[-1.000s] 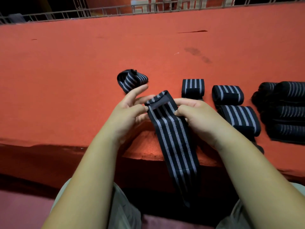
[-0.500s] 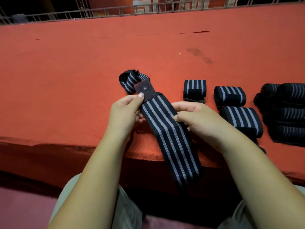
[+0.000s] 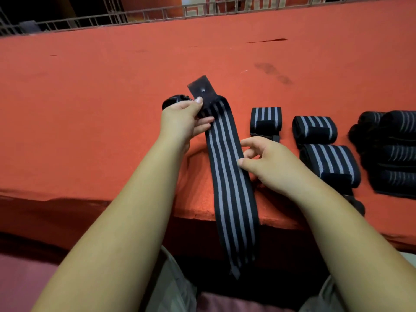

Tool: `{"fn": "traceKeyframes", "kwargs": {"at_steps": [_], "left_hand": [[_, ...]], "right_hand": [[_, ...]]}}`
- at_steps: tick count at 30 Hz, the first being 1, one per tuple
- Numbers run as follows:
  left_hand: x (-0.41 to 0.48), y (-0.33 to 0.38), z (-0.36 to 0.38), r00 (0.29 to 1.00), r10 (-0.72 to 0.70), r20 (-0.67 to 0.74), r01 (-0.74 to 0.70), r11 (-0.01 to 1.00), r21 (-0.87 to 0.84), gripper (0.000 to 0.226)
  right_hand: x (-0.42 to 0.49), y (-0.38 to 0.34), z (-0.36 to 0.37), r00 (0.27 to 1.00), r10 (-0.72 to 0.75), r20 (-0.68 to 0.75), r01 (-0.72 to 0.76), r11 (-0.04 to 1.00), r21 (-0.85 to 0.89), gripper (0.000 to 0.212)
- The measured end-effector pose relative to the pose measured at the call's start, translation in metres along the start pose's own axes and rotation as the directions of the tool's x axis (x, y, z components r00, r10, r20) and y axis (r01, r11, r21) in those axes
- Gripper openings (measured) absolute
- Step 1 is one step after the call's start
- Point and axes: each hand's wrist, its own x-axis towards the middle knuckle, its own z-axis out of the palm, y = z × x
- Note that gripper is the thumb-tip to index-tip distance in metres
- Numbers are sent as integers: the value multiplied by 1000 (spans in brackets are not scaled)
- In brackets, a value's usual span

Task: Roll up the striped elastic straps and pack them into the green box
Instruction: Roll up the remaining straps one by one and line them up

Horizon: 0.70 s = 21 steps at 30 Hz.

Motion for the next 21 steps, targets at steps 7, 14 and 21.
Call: {"fn": "traceKeyframes", "kwargs": {"at_steps": [7, 14, 21], "left_hand": [[38, -36, 22, 1000, -8, -3, 9, 978, 206, 20], [47, -56, 20, 997, 53, 52, -74, 810, 582, 47], [28, -46, 13, 994, 100, 47, -105, 719, 687, 51]], "right_hand": [[6, 10, 6, 997, -77, 31, 82, 951, -298, 62], [14, 23, 13, 990, -114, 77, 136, 901, -411, 37], [14, 25, 13, 989, -128, 66, 144, 909, -390, 31]]}}
